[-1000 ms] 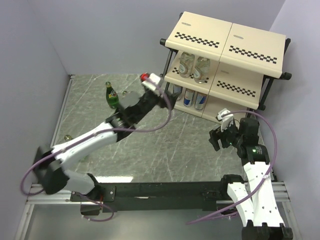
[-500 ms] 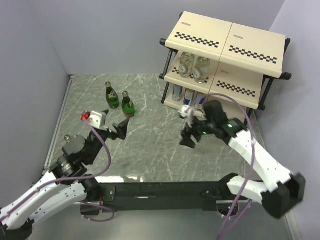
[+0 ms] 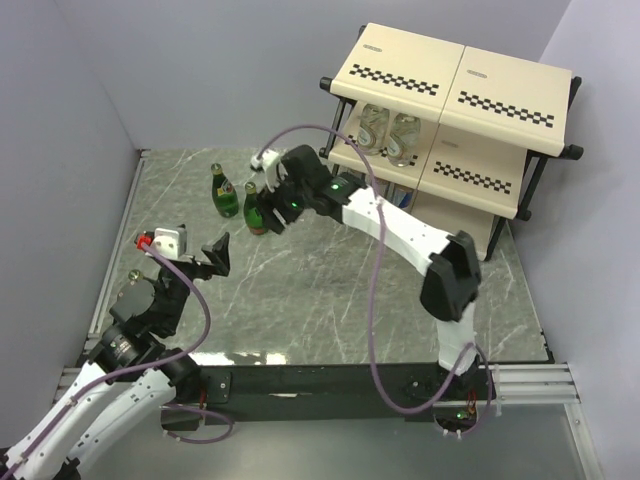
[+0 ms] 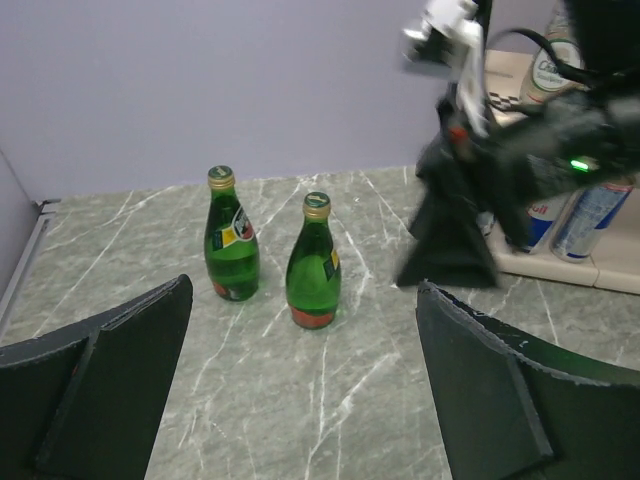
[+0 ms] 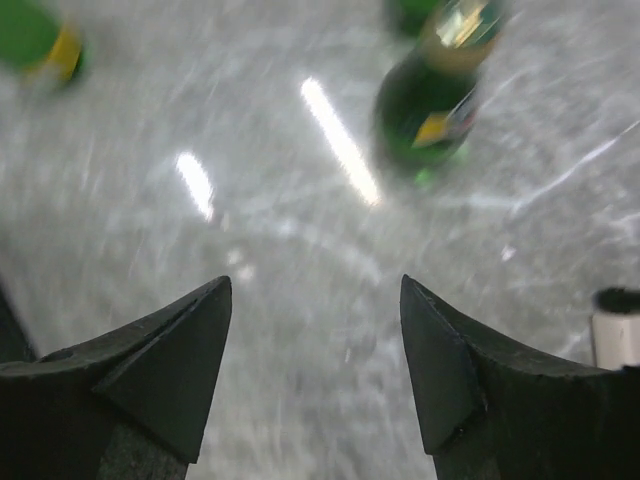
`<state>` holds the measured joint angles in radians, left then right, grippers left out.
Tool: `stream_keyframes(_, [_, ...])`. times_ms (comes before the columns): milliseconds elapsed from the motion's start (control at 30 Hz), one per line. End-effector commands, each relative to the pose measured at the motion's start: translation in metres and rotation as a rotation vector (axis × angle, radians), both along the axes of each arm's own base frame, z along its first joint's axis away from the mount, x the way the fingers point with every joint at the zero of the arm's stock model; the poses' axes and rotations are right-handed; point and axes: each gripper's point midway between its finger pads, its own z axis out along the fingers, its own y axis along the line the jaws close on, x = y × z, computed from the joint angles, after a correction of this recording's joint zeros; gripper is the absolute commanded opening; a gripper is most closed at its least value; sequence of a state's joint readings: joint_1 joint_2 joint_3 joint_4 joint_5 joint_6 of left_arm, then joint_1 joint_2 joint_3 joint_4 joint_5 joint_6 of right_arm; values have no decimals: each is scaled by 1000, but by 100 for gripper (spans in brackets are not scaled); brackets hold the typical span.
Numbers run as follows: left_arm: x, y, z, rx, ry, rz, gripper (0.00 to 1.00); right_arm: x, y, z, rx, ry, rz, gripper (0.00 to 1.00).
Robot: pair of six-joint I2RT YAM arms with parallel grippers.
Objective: Place and organize the beverage onto the shelf
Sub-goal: Pick up the drink from the center of the board.
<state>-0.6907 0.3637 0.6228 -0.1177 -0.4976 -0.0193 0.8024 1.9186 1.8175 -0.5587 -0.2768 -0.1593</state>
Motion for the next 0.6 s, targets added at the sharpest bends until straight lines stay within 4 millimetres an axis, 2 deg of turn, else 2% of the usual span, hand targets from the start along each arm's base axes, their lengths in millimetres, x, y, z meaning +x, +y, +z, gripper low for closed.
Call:
stream_keyframes(0, [2, -4, 7, -30, -18, -31, 99, 50, 26, 40, 159, -54, -216, 75])
stream_keyframes(67, [1, -4, 7, -34, -20, -36, 99, 64, 39, 42, 208, -50, -259, 77])
stream_keyframes(167, [1, -4, 7, -34, -25, -37, 99, 73, 54, 41, 257, -52, -257, 79])
stream_keyframes(200, [1, -3, 7, -34, -25, -37, 99, 75, 58, 33, 253, -50, -259, 79])
stream_keyframes(267, [2, -3, 7, -32, -25, -37, 99, 82, 63, 36, 268, -69, -270, 79])
stream_keyframes(567, [2, -4, 7, -28, -27, -44, 98, 112, 80, 18, 269, -132, -305, 76])
